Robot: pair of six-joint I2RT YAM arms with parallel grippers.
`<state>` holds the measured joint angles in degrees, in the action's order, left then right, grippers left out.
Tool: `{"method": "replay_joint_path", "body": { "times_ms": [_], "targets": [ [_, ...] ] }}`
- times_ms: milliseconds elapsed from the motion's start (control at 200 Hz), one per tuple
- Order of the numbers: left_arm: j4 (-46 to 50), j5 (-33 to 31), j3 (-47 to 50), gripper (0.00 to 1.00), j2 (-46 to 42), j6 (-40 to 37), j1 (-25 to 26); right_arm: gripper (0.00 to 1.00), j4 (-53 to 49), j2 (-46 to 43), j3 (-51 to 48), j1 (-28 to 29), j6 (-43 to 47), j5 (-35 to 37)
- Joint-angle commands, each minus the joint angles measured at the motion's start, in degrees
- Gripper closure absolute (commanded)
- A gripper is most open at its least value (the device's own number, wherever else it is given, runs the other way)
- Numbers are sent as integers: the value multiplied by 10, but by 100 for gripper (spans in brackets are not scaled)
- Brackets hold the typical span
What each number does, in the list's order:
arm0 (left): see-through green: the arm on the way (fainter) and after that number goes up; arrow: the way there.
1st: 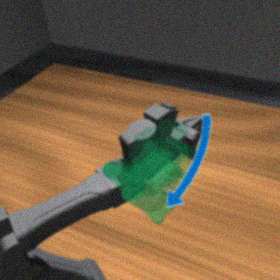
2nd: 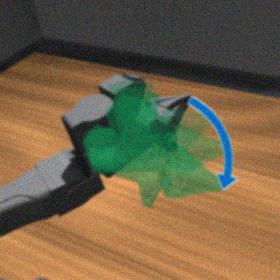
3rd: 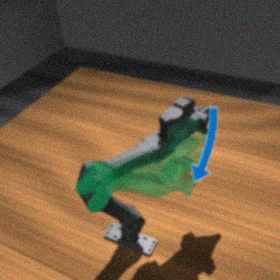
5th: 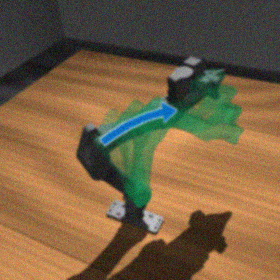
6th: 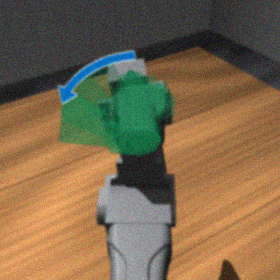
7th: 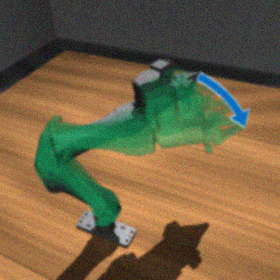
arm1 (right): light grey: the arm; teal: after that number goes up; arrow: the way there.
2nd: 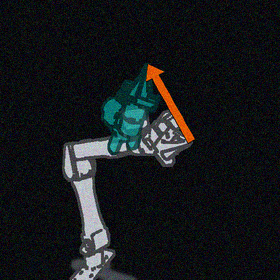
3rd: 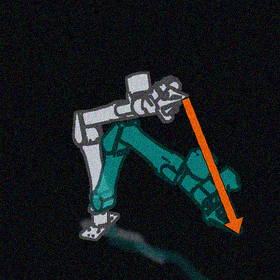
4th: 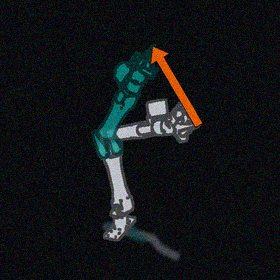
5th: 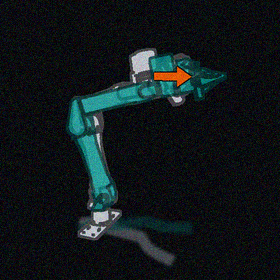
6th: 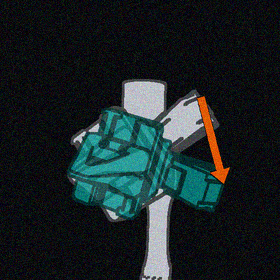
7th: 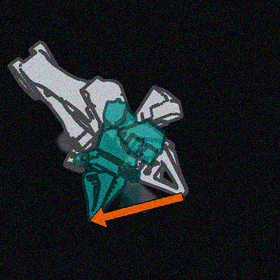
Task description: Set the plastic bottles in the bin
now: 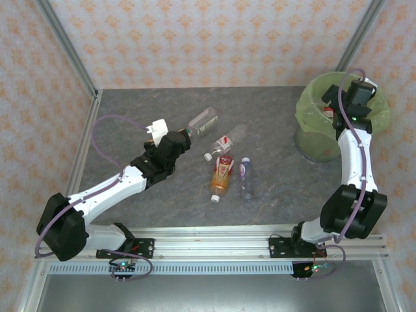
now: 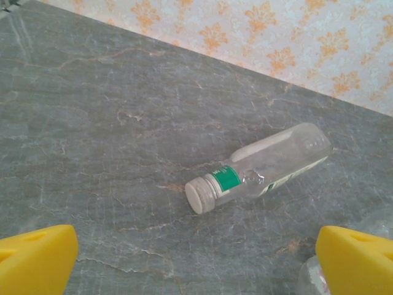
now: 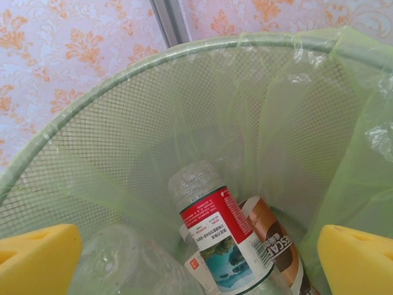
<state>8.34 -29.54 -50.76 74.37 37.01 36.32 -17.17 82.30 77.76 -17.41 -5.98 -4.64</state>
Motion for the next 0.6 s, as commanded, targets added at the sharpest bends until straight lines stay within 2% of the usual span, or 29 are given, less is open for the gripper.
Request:
{"method": "replay_joint_path", "body": {
  "times_ms": [0,320,596],
  "targets": [
    [-4,25,-11,0,10,-12,-4,1,-24,-28,19,0,-16,-26],
    [3,121,-27,0,40,-23,-4,1,-28,-79,20,39,-29,-63],
    [4,140,-27,0,53,-5,-3,1,-58,-111,26,114,-32,-93]
  ]
}}
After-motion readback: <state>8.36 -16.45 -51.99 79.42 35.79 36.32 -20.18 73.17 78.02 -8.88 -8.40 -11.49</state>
